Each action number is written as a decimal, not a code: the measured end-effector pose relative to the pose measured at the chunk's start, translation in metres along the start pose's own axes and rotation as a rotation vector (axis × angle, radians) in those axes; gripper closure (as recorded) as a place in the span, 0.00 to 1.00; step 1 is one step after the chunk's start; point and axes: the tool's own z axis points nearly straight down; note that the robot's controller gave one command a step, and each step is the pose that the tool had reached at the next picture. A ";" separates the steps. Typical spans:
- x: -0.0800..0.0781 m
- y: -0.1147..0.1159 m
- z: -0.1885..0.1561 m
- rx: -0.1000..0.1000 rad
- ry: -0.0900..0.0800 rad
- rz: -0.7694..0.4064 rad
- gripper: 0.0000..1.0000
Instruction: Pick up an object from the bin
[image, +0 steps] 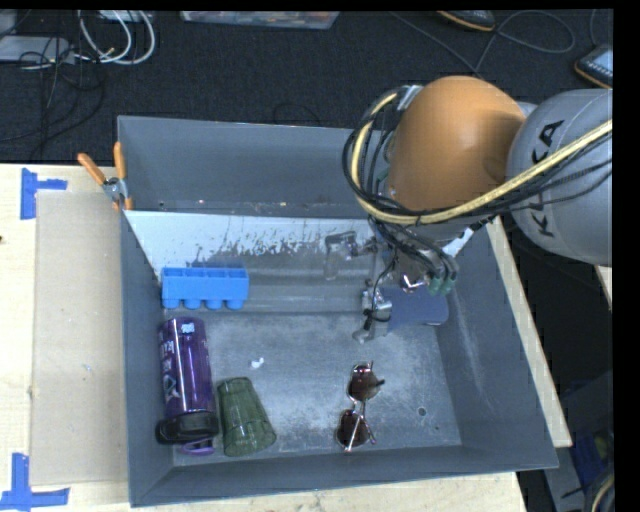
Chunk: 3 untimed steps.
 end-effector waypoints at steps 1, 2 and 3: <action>-0.022 0.017 0.043 -0.003 -0.004 0.229 0.00; 0.027 0.016 0.041 0.001 -0.005 0.212 0.00; 0.057 -0.020 0.079 -0.004 -0.001 0.233 0.00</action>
Offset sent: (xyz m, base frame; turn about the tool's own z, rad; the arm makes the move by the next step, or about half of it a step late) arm -0.0390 0.0033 -0.0365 0.2079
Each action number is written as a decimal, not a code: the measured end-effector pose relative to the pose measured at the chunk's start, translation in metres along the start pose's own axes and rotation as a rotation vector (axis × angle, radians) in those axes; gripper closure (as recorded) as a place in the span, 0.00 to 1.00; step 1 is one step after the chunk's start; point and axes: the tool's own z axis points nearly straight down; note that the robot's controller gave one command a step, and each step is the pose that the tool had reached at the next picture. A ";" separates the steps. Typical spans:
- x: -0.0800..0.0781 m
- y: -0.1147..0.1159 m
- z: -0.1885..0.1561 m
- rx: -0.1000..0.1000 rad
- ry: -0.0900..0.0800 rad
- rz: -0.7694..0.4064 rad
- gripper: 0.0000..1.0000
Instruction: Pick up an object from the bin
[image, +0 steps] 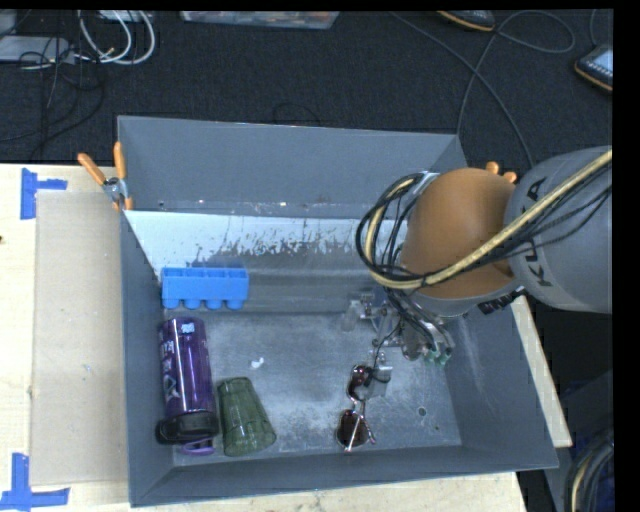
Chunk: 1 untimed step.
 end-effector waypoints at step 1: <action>0.040 0.029 0.013 0.002 -0.002 -0.127 0.00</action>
Offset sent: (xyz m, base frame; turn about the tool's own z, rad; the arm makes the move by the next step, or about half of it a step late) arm -0.0426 -0.0003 0.0093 0.3017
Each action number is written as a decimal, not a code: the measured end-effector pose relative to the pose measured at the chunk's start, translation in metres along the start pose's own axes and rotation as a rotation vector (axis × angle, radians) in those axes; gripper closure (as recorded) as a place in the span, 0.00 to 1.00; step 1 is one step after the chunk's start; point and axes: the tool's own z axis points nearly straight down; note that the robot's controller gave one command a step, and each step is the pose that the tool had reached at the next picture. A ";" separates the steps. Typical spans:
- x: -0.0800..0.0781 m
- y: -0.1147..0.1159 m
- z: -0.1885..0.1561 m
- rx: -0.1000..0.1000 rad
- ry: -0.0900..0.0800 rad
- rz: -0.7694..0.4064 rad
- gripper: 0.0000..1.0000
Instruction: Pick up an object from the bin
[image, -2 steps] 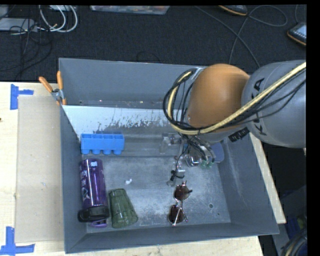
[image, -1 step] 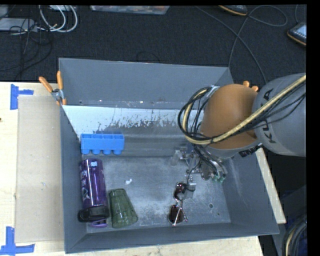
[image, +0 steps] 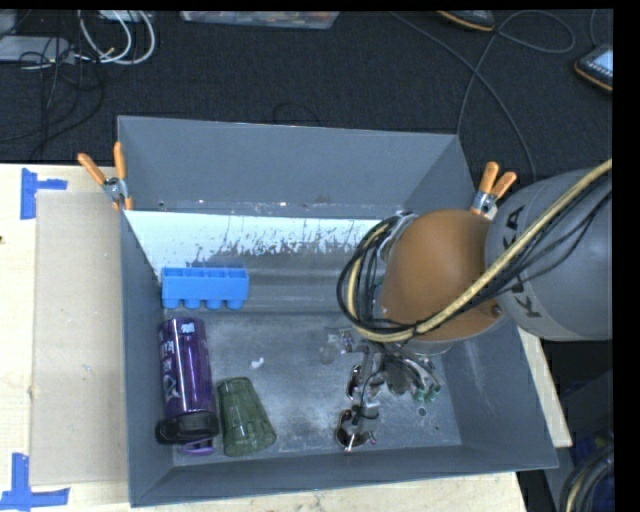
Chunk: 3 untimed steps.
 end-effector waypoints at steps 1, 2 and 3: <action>0.013 0.017 -0.001 -0.003 0.007 -0.046 0.00; 0.012 0.016 -0.004 0.000 0.004 0.168 0.00; 0.021 0.054 0.039 -0.001 0.005 -0.075 0.00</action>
Offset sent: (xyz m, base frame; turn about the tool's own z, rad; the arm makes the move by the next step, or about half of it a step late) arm -0.0175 0.0260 0.0070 -0.2845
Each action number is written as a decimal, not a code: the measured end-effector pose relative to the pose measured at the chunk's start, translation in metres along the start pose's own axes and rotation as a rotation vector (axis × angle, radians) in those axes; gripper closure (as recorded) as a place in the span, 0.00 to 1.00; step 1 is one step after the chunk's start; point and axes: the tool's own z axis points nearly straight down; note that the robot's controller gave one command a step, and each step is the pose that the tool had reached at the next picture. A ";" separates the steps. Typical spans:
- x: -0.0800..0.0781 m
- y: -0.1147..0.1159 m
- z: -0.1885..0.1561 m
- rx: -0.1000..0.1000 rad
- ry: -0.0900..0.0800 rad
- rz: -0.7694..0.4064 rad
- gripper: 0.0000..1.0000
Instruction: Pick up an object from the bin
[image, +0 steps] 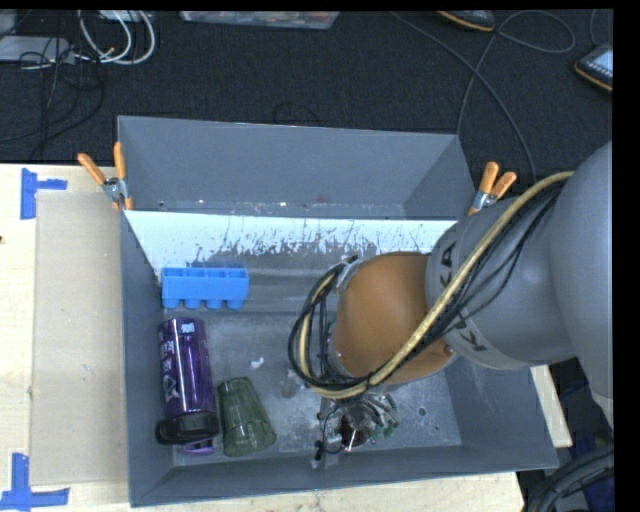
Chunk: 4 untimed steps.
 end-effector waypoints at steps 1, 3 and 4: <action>-0.015 0.021 0.003 0.001 -0.003 0.235 0.00; -0.053 0.092 0.029 0.007 0.003 -0.014 0.00; -0.049 0.090 0.034 0.001 -0.001 0.270 0.00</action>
Offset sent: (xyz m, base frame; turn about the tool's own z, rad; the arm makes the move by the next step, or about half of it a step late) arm 0.0450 0.1254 -0.0246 -0.0981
